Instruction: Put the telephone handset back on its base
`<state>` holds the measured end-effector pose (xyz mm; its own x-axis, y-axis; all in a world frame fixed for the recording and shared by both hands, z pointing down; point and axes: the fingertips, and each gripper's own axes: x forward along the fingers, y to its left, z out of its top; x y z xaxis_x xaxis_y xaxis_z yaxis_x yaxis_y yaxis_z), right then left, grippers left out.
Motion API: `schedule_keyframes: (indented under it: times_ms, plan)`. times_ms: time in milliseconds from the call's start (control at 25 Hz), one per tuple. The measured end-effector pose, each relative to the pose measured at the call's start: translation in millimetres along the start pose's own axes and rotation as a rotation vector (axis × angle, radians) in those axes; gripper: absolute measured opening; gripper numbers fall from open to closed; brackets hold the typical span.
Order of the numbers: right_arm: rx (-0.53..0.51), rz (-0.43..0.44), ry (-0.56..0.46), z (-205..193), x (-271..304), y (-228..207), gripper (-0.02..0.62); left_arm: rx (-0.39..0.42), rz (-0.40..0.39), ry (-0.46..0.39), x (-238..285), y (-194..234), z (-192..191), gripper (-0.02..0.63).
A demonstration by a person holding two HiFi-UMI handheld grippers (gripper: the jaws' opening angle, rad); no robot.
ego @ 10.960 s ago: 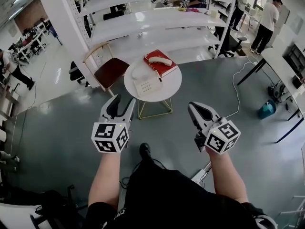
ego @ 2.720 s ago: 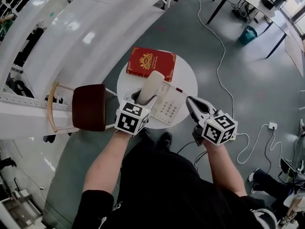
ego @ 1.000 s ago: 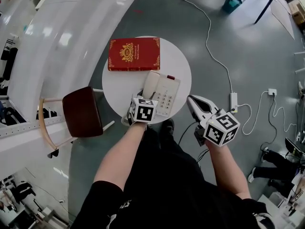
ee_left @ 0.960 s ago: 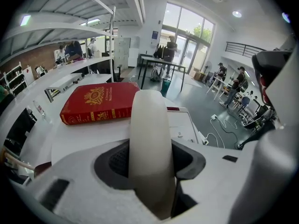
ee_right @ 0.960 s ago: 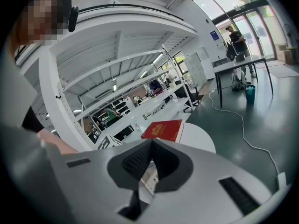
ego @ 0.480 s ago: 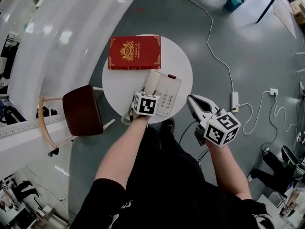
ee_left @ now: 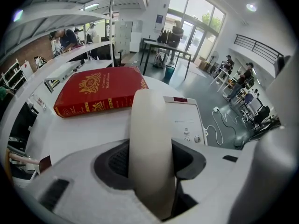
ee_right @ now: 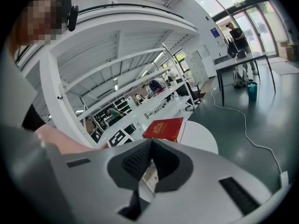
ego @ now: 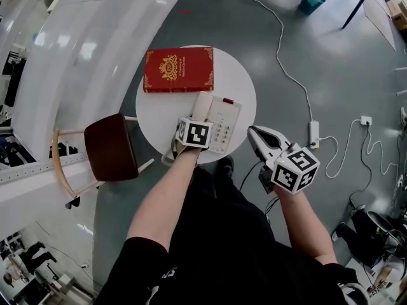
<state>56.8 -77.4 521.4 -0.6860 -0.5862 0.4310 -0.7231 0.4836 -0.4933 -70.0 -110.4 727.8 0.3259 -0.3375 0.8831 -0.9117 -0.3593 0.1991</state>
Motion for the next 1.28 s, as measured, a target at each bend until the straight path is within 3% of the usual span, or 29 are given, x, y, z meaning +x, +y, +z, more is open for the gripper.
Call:
schedule_keyframes:
  times_ms: [560, 680, 1000, 1280]
  plan:
    - [0.006, 0.005, 0.002, -3, -6, -3, 0.006, -0.025, -0.009, -0.012, -2, 1, 1, 0.229]
    - [0.006, 0.007, -0.003, -1, -7, -3, 0.006, -0.025, 0.009, -0.036, -5, 8, 6, 0.267]
    - [-0.003, 0.026, -0.039, 19, -17, 0, 0.006, -0.029, -0.004, -0.150, -47, 8, 34, 0.276]
    - [-0.041, 0.066, -0.101, 58, -39, 5, 0.006, -0.002, -0.005, -0.332, -111, -9, 80, 0.276]
